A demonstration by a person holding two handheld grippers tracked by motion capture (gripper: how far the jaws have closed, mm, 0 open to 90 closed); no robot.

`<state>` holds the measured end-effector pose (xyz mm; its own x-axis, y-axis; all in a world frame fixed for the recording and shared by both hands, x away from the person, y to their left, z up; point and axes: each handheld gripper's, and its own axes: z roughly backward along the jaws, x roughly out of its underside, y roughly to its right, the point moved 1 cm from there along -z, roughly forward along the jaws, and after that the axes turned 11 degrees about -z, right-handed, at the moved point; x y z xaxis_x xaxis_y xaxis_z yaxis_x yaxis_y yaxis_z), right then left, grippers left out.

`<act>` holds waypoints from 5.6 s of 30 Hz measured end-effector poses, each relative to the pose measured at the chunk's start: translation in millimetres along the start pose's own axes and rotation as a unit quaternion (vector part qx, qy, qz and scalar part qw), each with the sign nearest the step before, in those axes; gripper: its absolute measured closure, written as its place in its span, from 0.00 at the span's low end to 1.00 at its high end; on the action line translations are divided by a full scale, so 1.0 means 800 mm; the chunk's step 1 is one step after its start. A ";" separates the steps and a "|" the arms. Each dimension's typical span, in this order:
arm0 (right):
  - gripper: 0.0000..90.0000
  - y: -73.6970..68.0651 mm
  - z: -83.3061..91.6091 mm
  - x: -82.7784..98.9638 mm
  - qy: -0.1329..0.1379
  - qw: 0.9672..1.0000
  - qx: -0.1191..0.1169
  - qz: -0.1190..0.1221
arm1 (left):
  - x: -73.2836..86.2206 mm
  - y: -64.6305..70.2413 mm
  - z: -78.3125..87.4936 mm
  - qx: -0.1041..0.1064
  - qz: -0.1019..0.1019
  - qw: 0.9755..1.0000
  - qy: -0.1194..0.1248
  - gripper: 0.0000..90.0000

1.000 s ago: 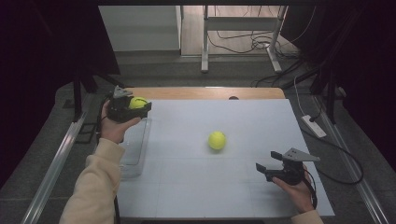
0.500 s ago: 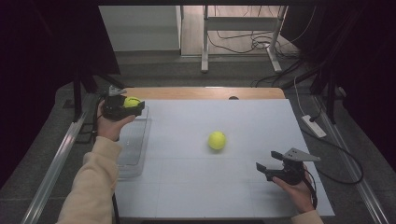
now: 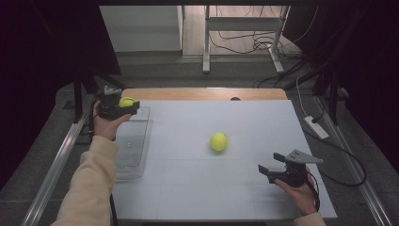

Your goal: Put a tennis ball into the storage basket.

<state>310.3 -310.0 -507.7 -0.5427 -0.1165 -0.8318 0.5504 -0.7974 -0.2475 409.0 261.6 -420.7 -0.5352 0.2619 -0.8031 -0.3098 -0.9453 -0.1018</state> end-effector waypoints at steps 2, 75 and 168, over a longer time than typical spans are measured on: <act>0.17 0.000 0.000 0.000 0.000 1.000 0.001 0.000 | 0.002 -0.003 -0.002 -0.001 0.004 1.000 -0.004 0.30; 0.16 0.000 -0.002 0.004 -0.006 1.000 0.000 0.002 | 0.045 -0.040 -0.087 -0.014 0.003 0.983 -0.181 0.29; 0.16 0.002 0.005 0.006 -0.003 1.000 0.009 -0.002 | 0.030 0.050 0.043 0.130 -0.042 0.990 0.037 0.15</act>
<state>305.8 -314.0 -510.4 -0.5491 -0.1173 -0.8275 0.5373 -0.8079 -0.2420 356.7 236.9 -423.9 -0.4441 0.3129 -0.8396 -0.5477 -0.8364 -0.0220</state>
